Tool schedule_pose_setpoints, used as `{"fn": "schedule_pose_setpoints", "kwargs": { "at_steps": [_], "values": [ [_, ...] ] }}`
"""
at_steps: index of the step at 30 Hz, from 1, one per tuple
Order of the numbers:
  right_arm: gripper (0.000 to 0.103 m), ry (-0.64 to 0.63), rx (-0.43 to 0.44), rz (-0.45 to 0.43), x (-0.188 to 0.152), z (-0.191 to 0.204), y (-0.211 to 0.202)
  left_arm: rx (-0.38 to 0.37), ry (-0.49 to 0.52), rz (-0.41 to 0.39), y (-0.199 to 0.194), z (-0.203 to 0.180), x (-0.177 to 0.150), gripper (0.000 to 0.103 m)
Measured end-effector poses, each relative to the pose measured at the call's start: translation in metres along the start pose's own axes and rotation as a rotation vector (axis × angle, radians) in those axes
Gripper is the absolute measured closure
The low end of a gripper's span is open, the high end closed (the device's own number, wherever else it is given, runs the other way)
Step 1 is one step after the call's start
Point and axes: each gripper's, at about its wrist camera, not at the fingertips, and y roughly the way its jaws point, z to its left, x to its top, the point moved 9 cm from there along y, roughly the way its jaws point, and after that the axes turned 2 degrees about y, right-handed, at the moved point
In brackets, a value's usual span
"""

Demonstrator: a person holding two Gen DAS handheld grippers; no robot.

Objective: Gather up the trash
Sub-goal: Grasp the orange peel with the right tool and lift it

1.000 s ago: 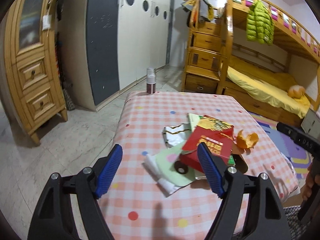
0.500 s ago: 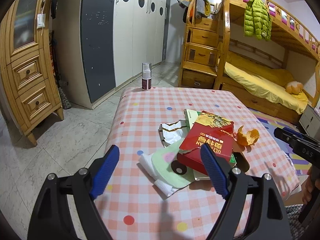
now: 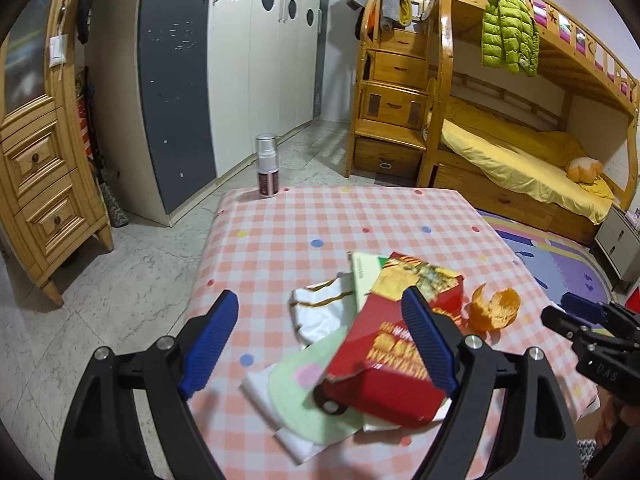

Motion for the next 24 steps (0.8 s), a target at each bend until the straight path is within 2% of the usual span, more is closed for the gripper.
{"fn": "schedule_pose_setpoints", "kwargs": {
  "at_steps": [5, 8, 9, 11, 14, 22, 24],
  "values": [
    [0.051, 0.006, 0.009, 0.045, -0.004, 0.002, 0.014, -0.002, 0.069, 0.004, 0.015, -0.018, 0.015, 0.022],
    [0.048, -0.029, 0.016, 0.085, -0.014, 0.013, 0.023, 0.005, 0.070, 0.007, 0.023, -0.019, 0.023, 0.022],
    [0.044, -0.041, 0.016, 0.093, -0.016, 0.015, 0.026, 0.002, 0.059, 0.012, 0.025, -0.018, 0.024, 0.022],
    [0.024, -0.065, 0.000, 0.098, -0.017, 0.018, 0.032, -0.014, 0.026, 0.029, 0.027, -0.015, 0.021, 0.022],
    [0.019, -0.083, -0.020, 0.119, -0.015, 0.020, 0.046, -0.021, -0.017, 0.059, 0.030, -0.008, 0.014, 0.022],
    [0.018, -0.097, -0.053, 0.148, -0.010, 0.013, 0.074, -0.012, -0.053, 0.118, 0.040, 0.002, 0.005, 0.022],
    [0.024, -0.116, -0.041, 0.170, -0.013, 0.015, 0.080, -0.018, -0.062, 0.121, 0.040, 0.004, 0.005, 0.022]
  ]
}}
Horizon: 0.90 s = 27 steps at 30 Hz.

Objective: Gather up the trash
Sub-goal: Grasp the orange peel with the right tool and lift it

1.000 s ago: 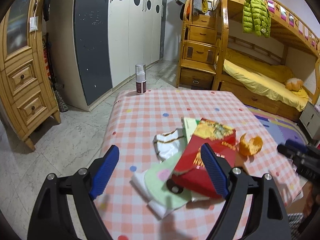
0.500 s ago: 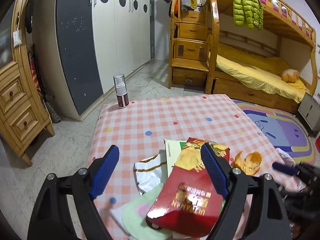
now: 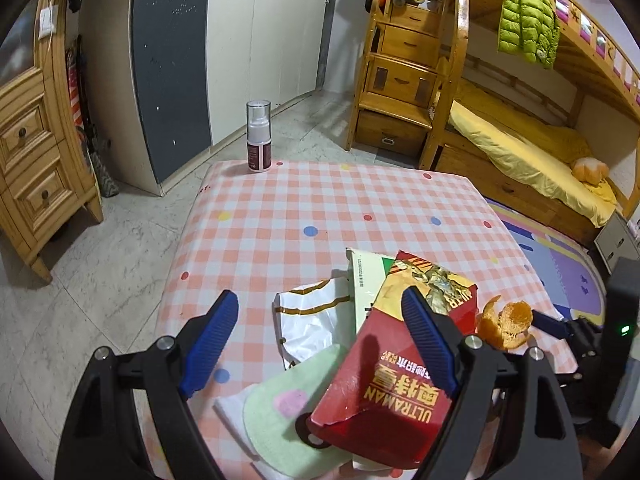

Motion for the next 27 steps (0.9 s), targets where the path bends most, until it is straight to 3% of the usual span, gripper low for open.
{"fn": "schedule_pose_setpoints", "kwargs": {
  "at_steps": [1, 8, 11, 15, 20, 27],
  "values": [
    [0.034, -0.001, 0.020, -0.004, 0.000, 0.002, -0.001, -0.001, 0.002, 0.000, 0.000, 0.000, 0.000, 0.022],
    [0.064, -0.024, 0.029, -0.052, 0.004, 0.004, -0.015, -0.010, 0.013, 0.001, -0.005, -0.003, -0.006, 0.022],
    [0.066, 0.003, 0.052, -0.063, 0.004, 0.001, -0.022, -0.008, 0.020, -0.005, -0.009, -0.002, -0.009, 0.022],
    [0.058, 0.004, 0.059, -0.051, 0.003, 0.001, -0.019, 0.004, 0.008, -0.003, -0.011, 0.003, -0.013, 0.022],
    [0.037, 0.002, 0.064, -0.024, 0.001, 0.002, -0.009, 0.001, 0.005, 0.003, -0.009, 0.001, -0.014, 0.022],
    [0.022, -0.020, 0.057, -0.010, -0.001, 0.002, 0.001, -0.005, 0.017, 0.002, -0.008, -0.003, -0.014, 0.022]
  ]
}}
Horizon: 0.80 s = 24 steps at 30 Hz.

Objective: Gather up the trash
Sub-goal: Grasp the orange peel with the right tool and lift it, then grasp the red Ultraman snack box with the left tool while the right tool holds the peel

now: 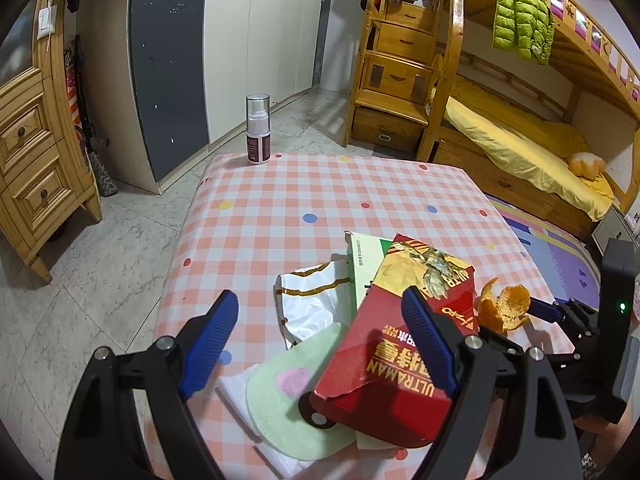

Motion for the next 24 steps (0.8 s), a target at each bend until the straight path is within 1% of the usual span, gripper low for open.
{"fn": "schedule_pose_setpoints", "kwargs": {
  "at_steps": [1, 2, 3, 5, 6, 7, 8, 12, 17, 19, 22, 24],
  "values": [
    [0.024, 0.001, -0.002, 0.000, 0.000, -0.001, 0.000, 0.001, 0.000, 0.000, 0.000, 0.000, 0.000, 0.022],
    [0.032, 0.000, -0.010, -0.003, 0.000, -0.002, -0.001, 0.001, 0.000, 0.000, 0.000, 0.000, 0.000, 0.022],
    [0.037, 0.007, -0.006, -0.007, 0.000, -0.002, -0.003, 0.000, -0.002, 0.001, -0.001, 0.000, 0.000, 0.022],
    [0.055, 0.013, -0.011, -0.031, 0.002, -0.001, -0.010, 0.001, -0.004, -0.001, -0.001, 0.000, 0.000, 0.022],
    [0.059, 0.007, -0.020, -0.050, 0.004, 0.000, -0.015, 0.002, -0.004, -0.001, -0.001, 0.000, 0.000, 0.022],
    [0.067, 0.004, -0.026, -0.063, 0.006, 0.000, -0.020, 0.005, -0.005, -0.001, -0.001, 0.000, 0.000, 0.022],
    [0.071, 0.003, -0.021, -0.070, 0.006, 0.001, -0.022, 0.007, -0.006, 0.000, -0.001, 0.001, 0.000, 0.022],
    [0.073, 0.002, -0.014, -0.084, 0.008, 0.001, -0.030, 0.008, -0.001, 0.000, -0.002, 0.003, -0.002, 0.021],
    [0.074, 0.018, -0.026, -0.138, 0.014, -0.004, -0.049, 0.003, 0.026, -0.011, -0.006, 0.001, -0.003, 0.019],
    [0.074, 0.035, -0.036, -0.157, 0.016, -0.009, -0.056, -0.026, 0.042, -0.010, -0.008, -0.003, -0.005, 0.018],
    [0.074, 0.085, -0.037, -0.210, 0.021, -0.023, -0.074, -0.074, 0.084, -0.001, -0.009, -0.016, -0.010, 0.015],
    [0.074, 0.105, -0.043, -0.231, 0.023, -0.030, -0.080, -0.105, 0.112, 0.016, -0.007, -0.026, -0.015, 0.012]
  ]
}}
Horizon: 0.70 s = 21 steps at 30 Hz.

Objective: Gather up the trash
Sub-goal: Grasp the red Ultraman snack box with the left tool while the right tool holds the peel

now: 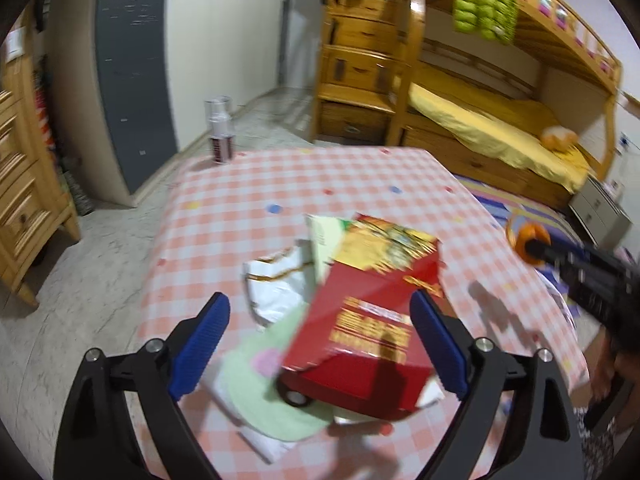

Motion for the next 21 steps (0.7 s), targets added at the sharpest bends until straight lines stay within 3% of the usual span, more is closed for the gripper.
{"fn": "schedule_pose_setpoints", "kwargs": {
  "at_steps": [3, 8, 16, 21],
  "values": [
    [0.074, 0.025, 0.001, -0.007, 0.002, -0.006, -0.002, -0.020, 0.049, 0.040, 0.008, -0.015, -0.008, 0.007],
    [0.074, 0.029, 0.009, -0.008, 0.003, -0.009, -0.002, 0.010, 0.143, 0.088, 0.022, -0.028, -0.019, 0.007],
    [0.074, 0.020, 0.025, -0.014, 0.001, -0.005, -0.005, -0.039, 0.097, 0.107, 0.027, -0.023, -0.020, 0.007],
    [0.074, 0.018, 0.026, -0.012, 0.001, -0.004, -0.005, -0.014, 0.139, 0.092, 0.027, -0.027, -0.020, 0.017]
  ]
}}
